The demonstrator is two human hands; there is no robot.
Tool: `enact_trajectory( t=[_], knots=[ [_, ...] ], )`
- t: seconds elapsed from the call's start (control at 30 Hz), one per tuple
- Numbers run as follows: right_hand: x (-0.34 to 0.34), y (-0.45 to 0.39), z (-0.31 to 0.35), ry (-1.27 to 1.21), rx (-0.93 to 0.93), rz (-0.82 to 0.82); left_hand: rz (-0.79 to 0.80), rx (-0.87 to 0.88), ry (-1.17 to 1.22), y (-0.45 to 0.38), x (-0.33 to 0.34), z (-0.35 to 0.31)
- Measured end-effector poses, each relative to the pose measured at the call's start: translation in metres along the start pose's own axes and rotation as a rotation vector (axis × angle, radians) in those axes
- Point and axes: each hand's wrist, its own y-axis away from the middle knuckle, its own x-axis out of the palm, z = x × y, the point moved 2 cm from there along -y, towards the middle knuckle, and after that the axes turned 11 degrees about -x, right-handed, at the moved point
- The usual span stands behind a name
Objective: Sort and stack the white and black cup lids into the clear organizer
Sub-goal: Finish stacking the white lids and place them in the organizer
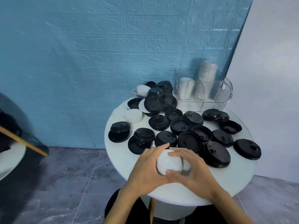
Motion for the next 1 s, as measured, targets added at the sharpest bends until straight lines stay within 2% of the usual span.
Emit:
enact_trajectory(
  t=[0.37, 0.77, 0.9, 1.0],
  knots=[
    [-0.006, 0.000, -0.001, -0.029, -0.058, 0.082, -0.004, 0.011, 0.008, -0.001, 0.002, 0.003],
    [-0.021, 0.001, 0.017, 0.384, -0.142, 0.152, -0.026, 0.075, -0.086, 0.009, 0.001, -0.007],
    [-0.041, -0.033, 0.030, 0.334, -0.137, 0.259, -0.043, 0.072, -0.070, 0.009, 0.002, -0.007],
    [-0.057, -0.085, 0.028, 0.306, -0.148, 0.099, -0.065, 0.073, -0.065, 0.009, 0.002, -0.007]
  ],
)
